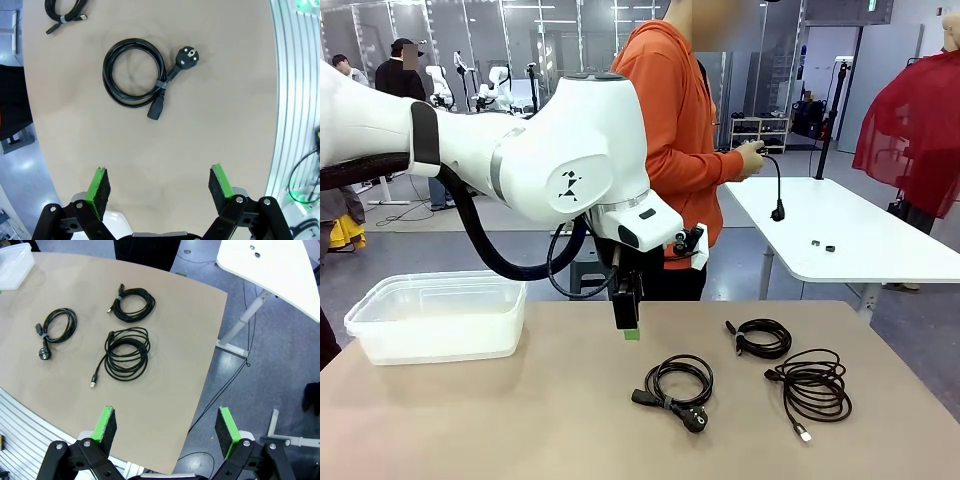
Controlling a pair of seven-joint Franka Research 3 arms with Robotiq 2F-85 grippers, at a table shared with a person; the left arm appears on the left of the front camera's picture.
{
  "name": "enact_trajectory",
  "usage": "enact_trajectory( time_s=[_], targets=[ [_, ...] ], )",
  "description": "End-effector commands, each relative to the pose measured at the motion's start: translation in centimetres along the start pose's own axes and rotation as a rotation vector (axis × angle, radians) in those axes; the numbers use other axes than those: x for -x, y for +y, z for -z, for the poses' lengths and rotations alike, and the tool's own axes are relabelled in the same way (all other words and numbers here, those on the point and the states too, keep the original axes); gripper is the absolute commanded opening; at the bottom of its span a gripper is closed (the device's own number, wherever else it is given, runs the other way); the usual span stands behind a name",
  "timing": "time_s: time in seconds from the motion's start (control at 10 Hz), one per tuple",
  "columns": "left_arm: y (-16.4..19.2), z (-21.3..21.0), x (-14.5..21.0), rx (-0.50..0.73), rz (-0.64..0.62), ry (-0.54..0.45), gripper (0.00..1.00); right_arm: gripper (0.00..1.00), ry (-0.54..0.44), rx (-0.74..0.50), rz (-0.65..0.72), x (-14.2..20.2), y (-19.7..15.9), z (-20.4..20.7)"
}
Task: Organize and store the cables.
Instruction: Place the Power Cable into the Organizing box.
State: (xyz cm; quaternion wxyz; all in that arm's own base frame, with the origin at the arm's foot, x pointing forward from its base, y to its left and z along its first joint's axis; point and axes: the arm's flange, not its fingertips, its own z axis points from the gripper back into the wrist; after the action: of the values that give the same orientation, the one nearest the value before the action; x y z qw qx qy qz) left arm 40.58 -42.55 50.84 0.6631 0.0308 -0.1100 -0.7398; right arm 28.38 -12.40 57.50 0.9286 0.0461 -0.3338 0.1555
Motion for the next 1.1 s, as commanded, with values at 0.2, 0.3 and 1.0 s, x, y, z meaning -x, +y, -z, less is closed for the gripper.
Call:
enact_trajectory(
  time_s=[0.2,0.3,1.0],
  targets=[
    [0.7,1.6,-2.3,0.029,0.019,-0.031,1.00,1.00,-0.002,-0.001,0.003,0.1,-0.1,0.0],
    [1.3,1.8,-2.8,0.041,0.028,-0.038,1.00,1.00,-0.002,-0.001,0.003,0.1,-0.1,0.0],
    [2.2,3.1,-5.7,0.095,0.038,-0.001,1.00,1.00,-0.002,-0.001,0.003,0.1,-0.1,0.0]
  ],
)
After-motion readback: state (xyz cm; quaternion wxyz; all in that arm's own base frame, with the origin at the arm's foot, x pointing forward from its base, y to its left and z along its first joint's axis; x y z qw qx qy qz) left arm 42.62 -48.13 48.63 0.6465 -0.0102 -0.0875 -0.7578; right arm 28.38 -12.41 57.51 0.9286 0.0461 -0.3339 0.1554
